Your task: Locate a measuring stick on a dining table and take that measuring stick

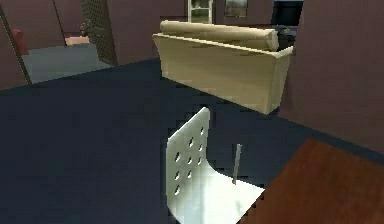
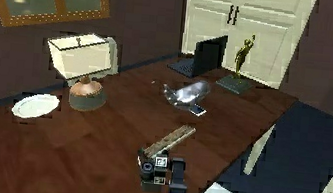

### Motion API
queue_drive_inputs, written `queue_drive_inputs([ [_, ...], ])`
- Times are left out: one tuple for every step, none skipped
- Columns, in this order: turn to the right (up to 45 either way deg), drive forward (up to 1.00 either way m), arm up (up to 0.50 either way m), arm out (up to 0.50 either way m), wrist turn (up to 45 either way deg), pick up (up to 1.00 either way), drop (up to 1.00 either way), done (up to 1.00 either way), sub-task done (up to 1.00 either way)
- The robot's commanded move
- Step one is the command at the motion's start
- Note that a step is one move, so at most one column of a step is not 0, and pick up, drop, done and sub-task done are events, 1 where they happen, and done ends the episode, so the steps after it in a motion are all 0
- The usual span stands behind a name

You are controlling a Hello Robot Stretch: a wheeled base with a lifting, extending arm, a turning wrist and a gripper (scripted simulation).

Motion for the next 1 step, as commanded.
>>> queue_drive_inputs([
  [0.0,0.0,0.1,0.0,0.0,0.0,0.0,0.0,0.0],
])
